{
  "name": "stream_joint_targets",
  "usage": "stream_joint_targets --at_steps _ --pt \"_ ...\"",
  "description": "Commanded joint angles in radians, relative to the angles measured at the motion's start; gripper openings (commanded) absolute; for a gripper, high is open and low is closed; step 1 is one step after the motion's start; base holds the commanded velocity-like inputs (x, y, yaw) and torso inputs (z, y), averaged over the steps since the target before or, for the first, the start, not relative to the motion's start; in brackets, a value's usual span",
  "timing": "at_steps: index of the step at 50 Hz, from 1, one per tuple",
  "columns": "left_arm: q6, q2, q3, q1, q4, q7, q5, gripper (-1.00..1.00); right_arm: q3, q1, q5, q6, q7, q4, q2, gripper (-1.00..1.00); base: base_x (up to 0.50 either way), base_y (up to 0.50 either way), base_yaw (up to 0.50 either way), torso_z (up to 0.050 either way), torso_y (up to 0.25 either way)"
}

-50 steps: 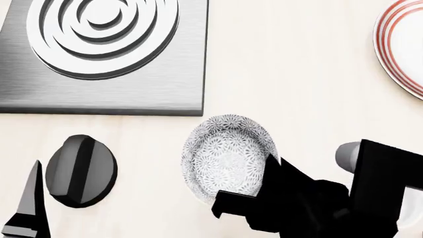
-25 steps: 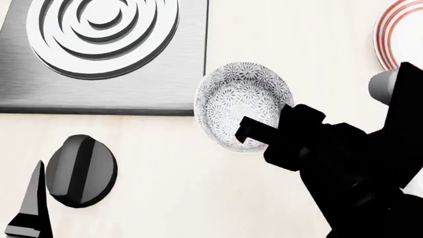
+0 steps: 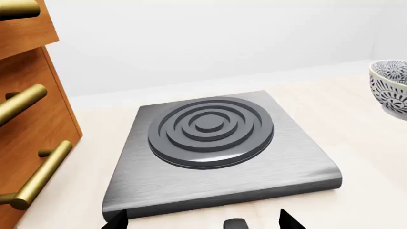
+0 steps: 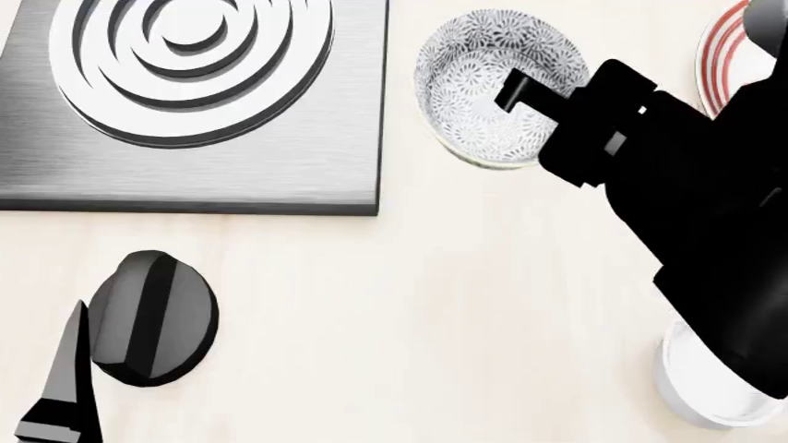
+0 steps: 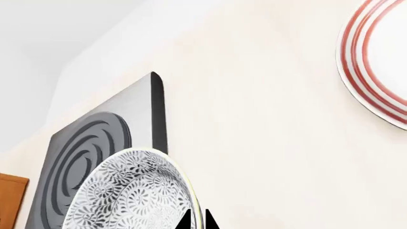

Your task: Pick the akita bowl next to the ramekin and place it on the plate.

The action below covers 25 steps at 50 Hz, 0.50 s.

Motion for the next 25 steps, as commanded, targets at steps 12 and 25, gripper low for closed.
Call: stream_joint_targets --at_steps 12,25 --pt "-0.008 -0.011 -0.002 -0.008 0.005 -0.008 -0.005 1.0 -0.026 0.177 -0.008 0.102 -0.083 0.325 -0.072 -1.0 0.0 0.0 0.0 0.0 0.001" --pt "-0.021 -0.006 0.001 -0.022 0.008 -0.011 -0.012 1.0 -0.014 0.207 0.001 0.11 -0.072 0.378 -0.046 -1.0 0.0 0.0 0.0 0.0 0.0"
